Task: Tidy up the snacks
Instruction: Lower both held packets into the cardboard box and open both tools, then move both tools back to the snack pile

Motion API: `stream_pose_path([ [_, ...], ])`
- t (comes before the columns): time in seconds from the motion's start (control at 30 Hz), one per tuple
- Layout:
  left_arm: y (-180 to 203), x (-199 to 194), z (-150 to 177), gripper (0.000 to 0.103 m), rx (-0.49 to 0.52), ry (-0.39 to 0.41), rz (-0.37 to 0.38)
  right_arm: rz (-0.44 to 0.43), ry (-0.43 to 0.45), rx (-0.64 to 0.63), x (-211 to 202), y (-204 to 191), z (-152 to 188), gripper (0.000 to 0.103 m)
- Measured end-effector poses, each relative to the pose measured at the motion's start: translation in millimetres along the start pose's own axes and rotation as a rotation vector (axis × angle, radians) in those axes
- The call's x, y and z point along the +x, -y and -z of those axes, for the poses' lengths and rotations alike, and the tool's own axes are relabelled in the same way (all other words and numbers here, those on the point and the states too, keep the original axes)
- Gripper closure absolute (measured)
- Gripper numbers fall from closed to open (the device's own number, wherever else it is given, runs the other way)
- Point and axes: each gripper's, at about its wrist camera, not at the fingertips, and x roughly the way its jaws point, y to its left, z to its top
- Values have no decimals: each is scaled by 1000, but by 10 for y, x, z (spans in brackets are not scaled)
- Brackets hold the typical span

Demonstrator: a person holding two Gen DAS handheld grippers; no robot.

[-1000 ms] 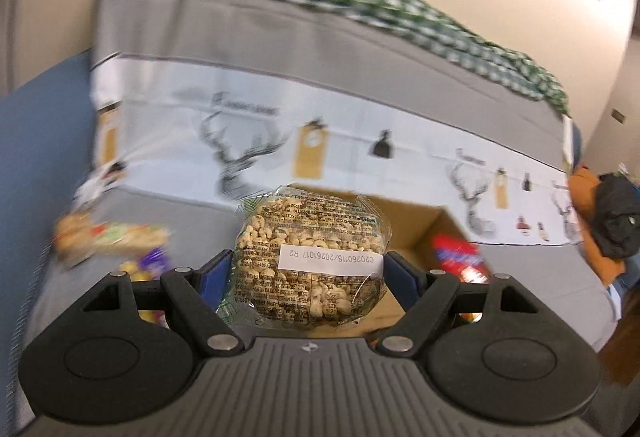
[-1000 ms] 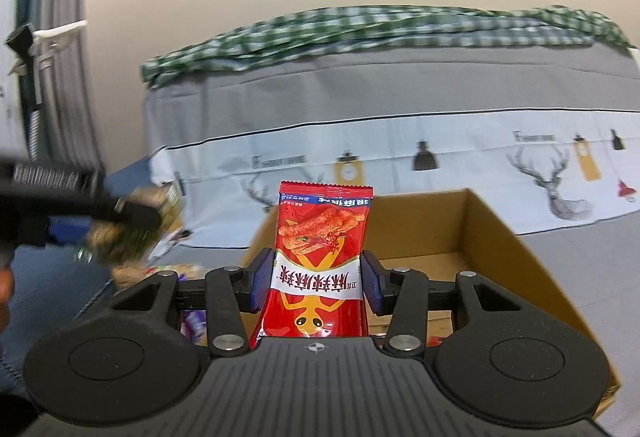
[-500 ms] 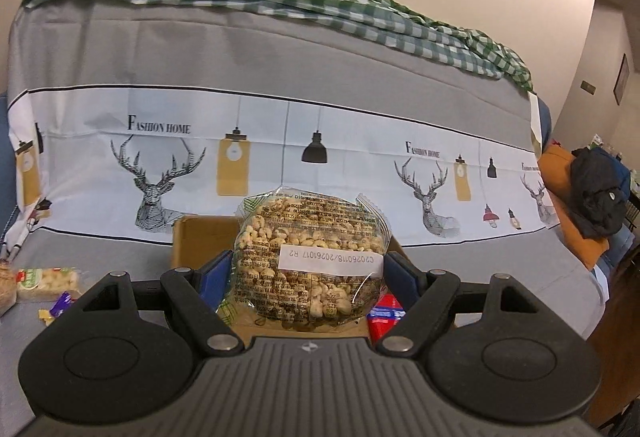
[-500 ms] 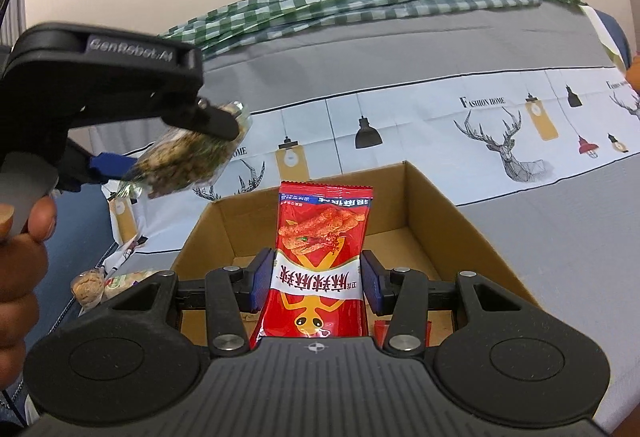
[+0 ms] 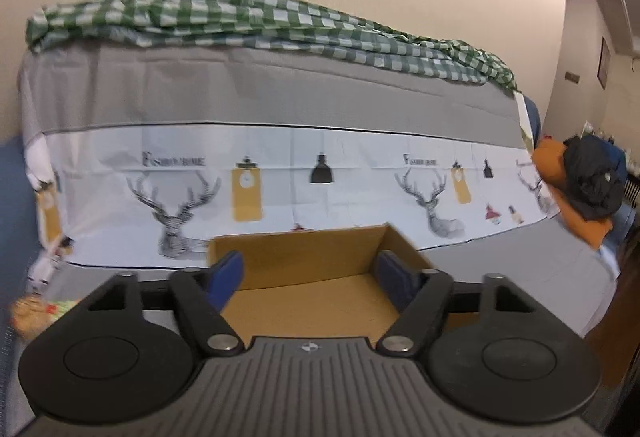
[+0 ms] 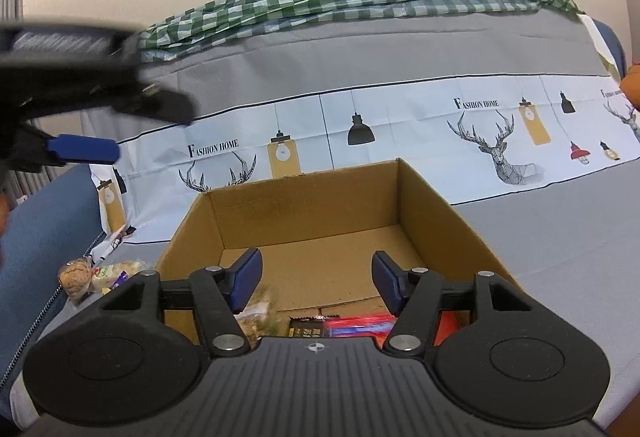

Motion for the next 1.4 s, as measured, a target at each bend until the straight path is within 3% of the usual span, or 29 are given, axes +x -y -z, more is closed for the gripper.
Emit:
stream_pose_path([
  [0.13, -425, -203, 240, 48, 2, -4, -51, 16, 4, -26, -19, -31, 28, 40],
  [0.27, -1088, -336, 551, 70, -125, -43, -83, 23, 12, -42, -60, -65, 57, 40],
  [0.43, -1680, -391, 1142, 73, -239, -99, -122, 9, 20, -81, -101, -209, 114, 42],
  [0.5, -1802, -333, 1317, 81, -309, -172, -130, -10, 28, -104, -126, -300, 146, 52],
  [0.6, -1726, -383, 1274, 81, -258, -117, -88, -54, 44, -142, -165, -454, 187, 61],
  [0.77, -1647, -387, 1288, 81, -212, -114, -38, -130, 75, -209, -198, -778, 251, 63],
  [1.03, -2043, -397, 1313, 81, -469, -73, 25, -214, 33, -323, -115, -1314, 441, 62],
  [1.23, -2105, -424, 1298, 80, -504, -65, 47, -249, 36, -427, -153, -1621, 581, 63],
  [1.4, -2173, -454, 1324, 79, -540, -52, 49, -296, 117, -555, -235, -1893, 651, 63],
])
